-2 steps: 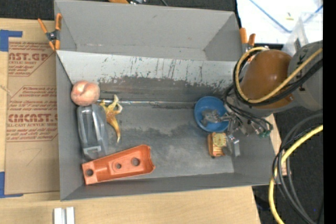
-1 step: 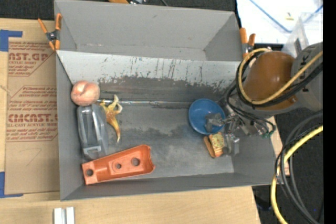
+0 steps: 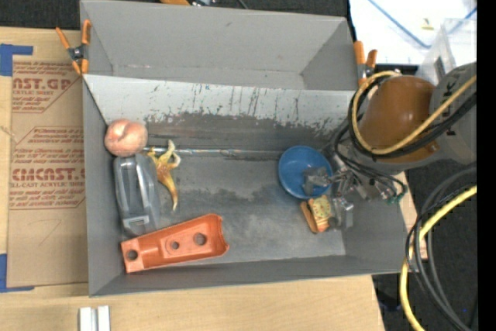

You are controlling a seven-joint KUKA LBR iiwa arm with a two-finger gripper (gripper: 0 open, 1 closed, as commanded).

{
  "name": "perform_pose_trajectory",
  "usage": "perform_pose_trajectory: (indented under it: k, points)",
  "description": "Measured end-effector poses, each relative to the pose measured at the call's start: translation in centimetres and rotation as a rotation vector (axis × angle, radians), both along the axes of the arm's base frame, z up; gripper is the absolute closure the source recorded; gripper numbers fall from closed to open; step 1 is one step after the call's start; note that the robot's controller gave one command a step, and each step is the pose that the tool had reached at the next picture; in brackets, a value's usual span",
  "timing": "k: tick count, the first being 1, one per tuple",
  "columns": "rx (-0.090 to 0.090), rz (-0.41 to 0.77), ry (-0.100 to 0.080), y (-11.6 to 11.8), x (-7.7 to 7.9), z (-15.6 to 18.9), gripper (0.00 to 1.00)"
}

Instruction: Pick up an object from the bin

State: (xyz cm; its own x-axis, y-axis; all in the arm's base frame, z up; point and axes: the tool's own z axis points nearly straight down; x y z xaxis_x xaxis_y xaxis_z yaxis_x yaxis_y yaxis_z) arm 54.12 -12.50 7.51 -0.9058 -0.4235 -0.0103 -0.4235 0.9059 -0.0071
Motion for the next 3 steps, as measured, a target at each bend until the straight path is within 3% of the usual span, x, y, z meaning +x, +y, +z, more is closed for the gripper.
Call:
perform_pose_trajectory:
  k: [1,2,3]
  points:
    - [-0.001,0.013,-0.007,-0.2,-0.3,6.3,1.00]
    - [0.005,-0.004,0.000,1.9,0.7,5.2,1.00]
    - [0.004,0.013,-0.001,1.7,0.8,5.1,1.00]
